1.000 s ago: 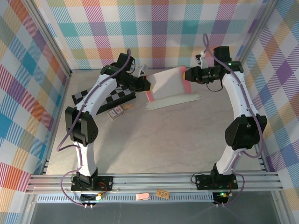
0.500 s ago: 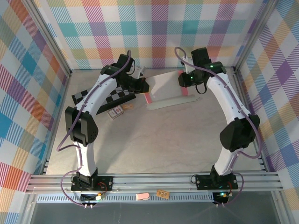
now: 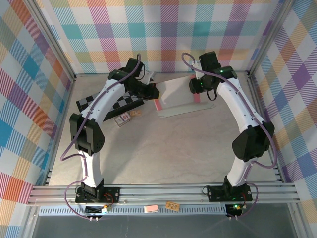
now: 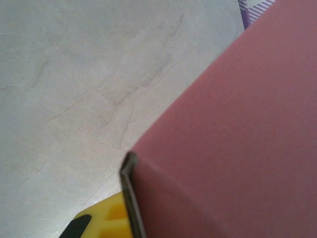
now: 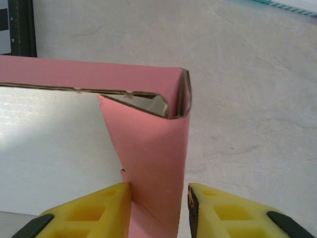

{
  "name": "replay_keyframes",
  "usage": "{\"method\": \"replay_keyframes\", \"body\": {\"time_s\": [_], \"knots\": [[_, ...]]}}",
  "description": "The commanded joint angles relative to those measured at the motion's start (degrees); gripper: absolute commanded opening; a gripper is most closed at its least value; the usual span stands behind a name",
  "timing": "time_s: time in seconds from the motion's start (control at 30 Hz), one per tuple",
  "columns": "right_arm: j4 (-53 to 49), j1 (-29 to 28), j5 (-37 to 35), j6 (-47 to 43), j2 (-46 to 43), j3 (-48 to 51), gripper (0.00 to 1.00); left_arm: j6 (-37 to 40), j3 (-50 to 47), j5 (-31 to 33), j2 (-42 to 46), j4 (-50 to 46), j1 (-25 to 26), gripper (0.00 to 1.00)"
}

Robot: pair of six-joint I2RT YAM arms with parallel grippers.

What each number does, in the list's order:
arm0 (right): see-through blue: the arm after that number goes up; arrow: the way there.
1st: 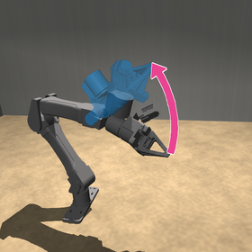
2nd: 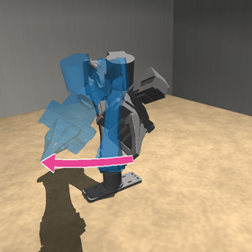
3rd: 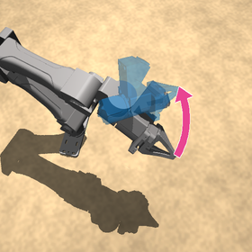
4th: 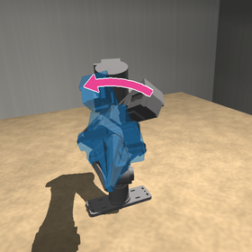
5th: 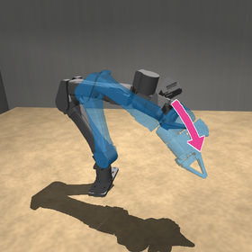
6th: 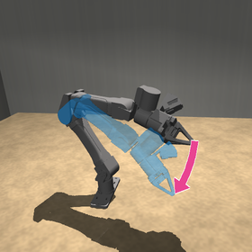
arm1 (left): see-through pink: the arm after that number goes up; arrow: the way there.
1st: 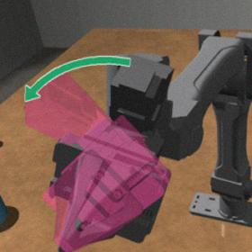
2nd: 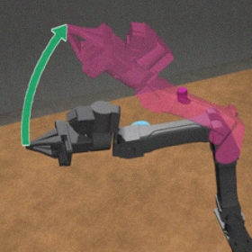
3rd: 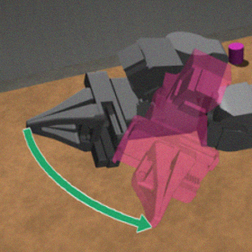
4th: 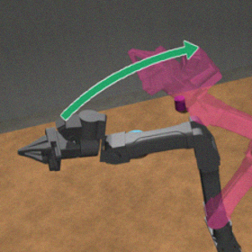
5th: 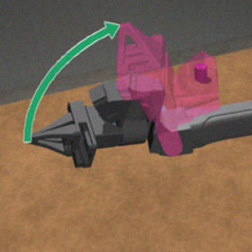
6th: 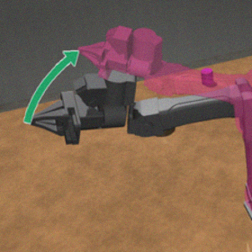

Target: Fold the paper box

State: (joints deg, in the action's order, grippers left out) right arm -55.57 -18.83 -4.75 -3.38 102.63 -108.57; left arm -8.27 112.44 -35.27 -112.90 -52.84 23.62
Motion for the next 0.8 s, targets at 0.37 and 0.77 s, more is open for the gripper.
{"method": "replay_keyframes", "body": {"time_s": [0.37, 0.77], "knots": [[-3.4, -0.1, 7.6, 1.5, 1.3, 0.1, 0.32, 0.6, 0.9, -2.9, 2.8, 2.0, 0.3, 0.0], [-4.7, -0.5, 0.0, 1.9, 2.7, -1.0, 0.33, 0.5, 1.2, -3.0, 2.8, 2.1, 0.4, 0.0]]}}
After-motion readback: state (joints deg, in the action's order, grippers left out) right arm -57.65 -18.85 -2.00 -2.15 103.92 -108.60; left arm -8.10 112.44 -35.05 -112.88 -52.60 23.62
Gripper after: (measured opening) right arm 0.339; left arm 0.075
